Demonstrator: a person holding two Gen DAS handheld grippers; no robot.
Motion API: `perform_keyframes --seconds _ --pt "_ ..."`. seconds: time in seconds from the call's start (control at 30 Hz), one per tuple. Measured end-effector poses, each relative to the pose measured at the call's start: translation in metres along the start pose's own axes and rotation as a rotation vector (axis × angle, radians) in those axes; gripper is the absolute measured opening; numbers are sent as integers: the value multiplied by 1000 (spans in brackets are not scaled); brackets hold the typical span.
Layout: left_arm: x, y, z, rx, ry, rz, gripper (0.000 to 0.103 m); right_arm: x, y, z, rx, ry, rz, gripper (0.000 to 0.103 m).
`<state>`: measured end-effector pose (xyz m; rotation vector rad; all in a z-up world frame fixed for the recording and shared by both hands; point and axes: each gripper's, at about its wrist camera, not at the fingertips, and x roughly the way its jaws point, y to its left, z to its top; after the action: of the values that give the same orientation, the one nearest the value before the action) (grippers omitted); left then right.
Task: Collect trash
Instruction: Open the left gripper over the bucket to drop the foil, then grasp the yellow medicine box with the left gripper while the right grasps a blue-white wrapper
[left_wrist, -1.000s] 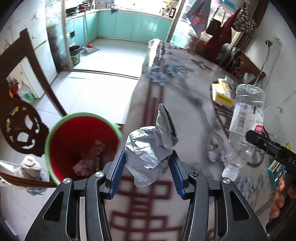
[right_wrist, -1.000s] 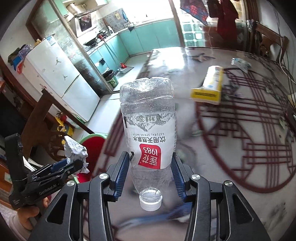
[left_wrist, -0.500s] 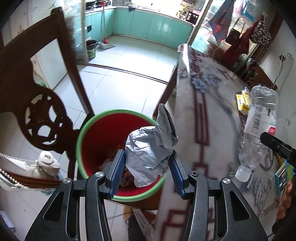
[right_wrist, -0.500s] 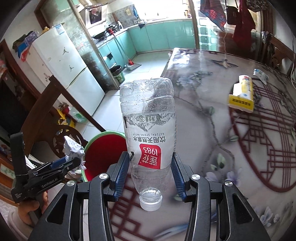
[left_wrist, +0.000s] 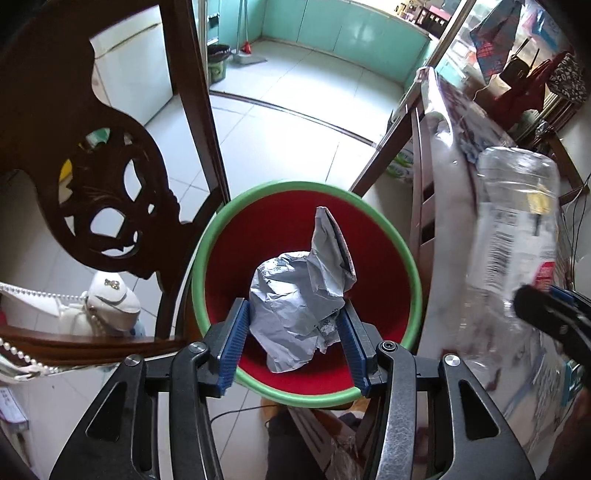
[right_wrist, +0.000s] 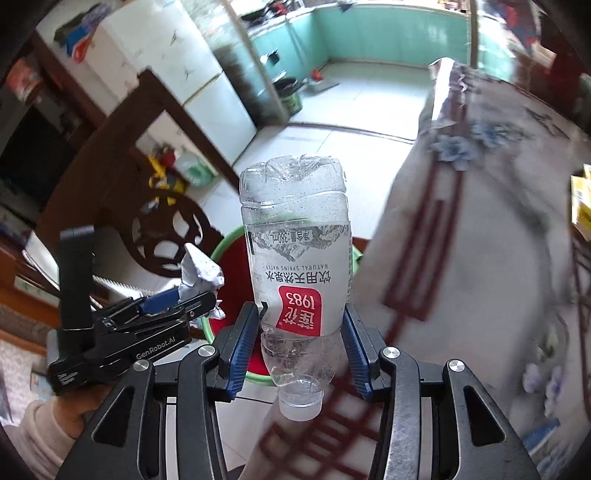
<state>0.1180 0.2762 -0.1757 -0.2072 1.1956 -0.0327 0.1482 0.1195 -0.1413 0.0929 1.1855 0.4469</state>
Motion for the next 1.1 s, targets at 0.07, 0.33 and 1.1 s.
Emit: perform_keyframes --seconds 0.07,0.33,1.1 --pt "1 3 0 -10 -2 19 55 11 0 3 13 18 15 45" --pt "-15 -4 1 22 -65 1 69 -21 -29 2 100 -92 3 53" --pt "-69 -311 30 288 -205 -262 77 -272 -473 89 487 -448 -261 69"
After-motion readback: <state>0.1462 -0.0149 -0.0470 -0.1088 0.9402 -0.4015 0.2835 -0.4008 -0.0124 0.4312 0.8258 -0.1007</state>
